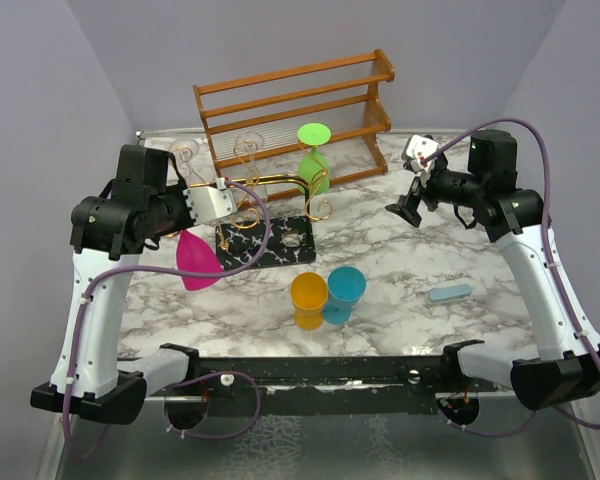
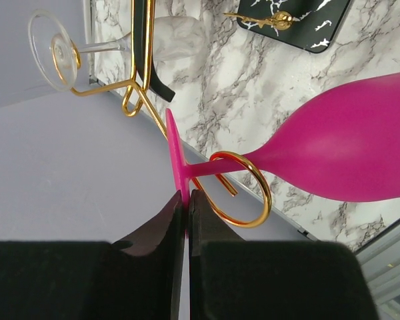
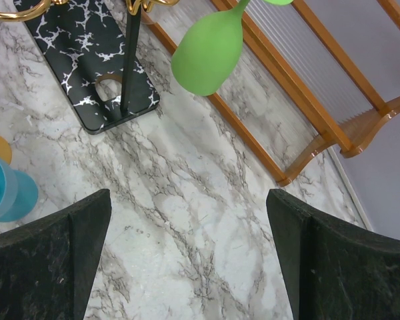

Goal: Place the wine glass upside down on the wine glass rack

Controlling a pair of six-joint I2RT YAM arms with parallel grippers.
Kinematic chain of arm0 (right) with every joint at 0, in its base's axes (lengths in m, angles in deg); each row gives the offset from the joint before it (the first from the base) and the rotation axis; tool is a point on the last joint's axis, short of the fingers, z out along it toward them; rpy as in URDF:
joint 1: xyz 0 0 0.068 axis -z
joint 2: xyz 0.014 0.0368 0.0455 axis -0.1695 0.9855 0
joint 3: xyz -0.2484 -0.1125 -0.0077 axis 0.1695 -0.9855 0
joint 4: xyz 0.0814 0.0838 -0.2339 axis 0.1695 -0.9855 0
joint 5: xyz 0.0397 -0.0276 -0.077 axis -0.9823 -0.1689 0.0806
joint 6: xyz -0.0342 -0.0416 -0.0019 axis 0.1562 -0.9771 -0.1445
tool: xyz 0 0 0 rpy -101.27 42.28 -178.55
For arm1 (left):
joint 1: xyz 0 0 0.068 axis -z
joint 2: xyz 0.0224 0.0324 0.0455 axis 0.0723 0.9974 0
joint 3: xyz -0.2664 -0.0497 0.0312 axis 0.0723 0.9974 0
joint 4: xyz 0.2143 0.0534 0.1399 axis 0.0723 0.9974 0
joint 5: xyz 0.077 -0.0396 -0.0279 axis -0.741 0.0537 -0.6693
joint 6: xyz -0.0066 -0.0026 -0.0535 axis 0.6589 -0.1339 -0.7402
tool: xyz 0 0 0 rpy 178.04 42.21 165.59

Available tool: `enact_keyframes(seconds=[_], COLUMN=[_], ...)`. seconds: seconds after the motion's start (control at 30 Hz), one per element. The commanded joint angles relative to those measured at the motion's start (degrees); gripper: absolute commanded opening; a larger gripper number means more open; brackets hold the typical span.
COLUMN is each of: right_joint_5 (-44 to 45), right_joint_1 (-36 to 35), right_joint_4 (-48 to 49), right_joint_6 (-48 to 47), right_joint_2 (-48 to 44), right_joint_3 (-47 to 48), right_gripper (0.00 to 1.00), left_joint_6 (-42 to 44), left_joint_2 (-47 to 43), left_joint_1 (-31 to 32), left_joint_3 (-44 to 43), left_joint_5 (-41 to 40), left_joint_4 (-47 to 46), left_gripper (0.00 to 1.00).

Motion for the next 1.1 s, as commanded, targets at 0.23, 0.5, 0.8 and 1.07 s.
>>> enact_keyframes(seconds=[0.23, 0.5, 0.8, 1.07], right_joint_5=[0.9, 0.9, 0.9, 1.3], right_joint_1=[-0.2, -0.2, -0.2, -0.2], right_joint_4=[1.0, 1.0, 1.0, 1.0], right_joint_6=[-0.9, -0.8, -0.8, -0.8], right_joint_2=[-0.7, -0.7, -0.7, -0.9], right_joint_3=[-0.6, -0.6, -0.8, -1.0], right_gripper=[0.99, 0.99, 0.99, 0.99], left_joint_6=[-1.4, -1.9, -2.1, -2.2], left_joint_2=[-1.2, -1.5, -1.9, -2.1], left_joint_1=[0.1, 0.0, 0.0, 0.1], left_joint_3=[0.9, 0.3, 0.0, 0.5], left_joint_5=[3.1, 4.8, 6.7, 7.9], left_joint_4=[1.4, 1.8, 2.5, 2.8], left_gripper=[0.17, 0.27, 0.33, 0.36])
